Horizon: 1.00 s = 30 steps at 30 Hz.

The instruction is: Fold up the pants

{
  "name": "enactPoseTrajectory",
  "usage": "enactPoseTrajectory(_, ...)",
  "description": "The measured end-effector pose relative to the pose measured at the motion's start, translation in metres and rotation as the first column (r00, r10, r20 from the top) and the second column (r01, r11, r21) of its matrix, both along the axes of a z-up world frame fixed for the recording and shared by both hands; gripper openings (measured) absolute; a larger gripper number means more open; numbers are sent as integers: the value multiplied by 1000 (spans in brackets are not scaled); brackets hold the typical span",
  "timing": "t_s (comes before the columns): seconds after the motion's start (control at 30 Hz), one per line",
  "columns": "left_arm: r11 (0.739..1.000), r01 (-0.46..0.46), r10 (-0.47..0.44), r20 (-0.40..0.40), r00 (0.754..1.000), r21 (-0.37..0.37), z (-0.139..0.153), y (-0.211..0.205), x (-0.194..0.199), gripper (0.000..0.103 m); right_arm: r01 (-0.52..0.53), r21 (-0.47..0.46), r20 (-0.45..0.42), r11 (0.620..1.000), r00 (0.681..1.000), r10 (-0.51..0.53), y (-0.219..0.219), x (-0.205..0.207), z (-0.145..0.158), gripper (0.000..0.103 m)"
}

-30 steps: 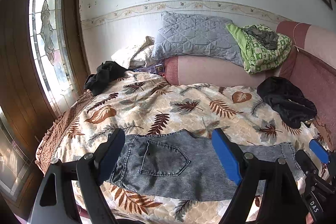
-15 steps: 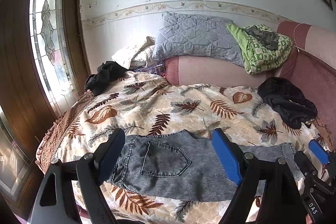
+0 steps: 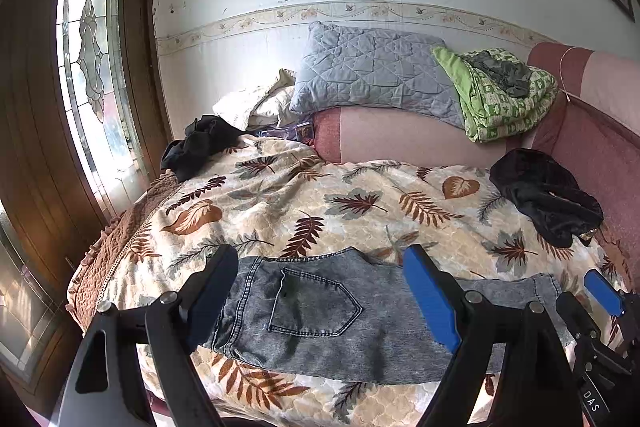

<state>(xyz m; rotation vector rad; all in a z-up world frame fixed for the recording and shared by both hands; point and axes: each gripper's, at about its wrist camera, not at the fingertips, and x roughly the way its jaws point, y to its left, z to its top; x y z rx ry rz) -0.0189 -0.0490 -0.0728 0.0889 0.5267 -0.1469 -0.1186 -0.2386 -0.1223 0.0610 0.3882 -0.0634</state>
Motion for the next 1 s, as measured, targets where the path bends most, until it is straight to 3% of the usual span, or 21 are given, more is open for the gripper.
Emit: enactPoseTrajectory(1.0,1000,-21,21,-33,999,17,-18,7,15,85,-19,-5,-45,1000,999,19,4,12,-13,57)
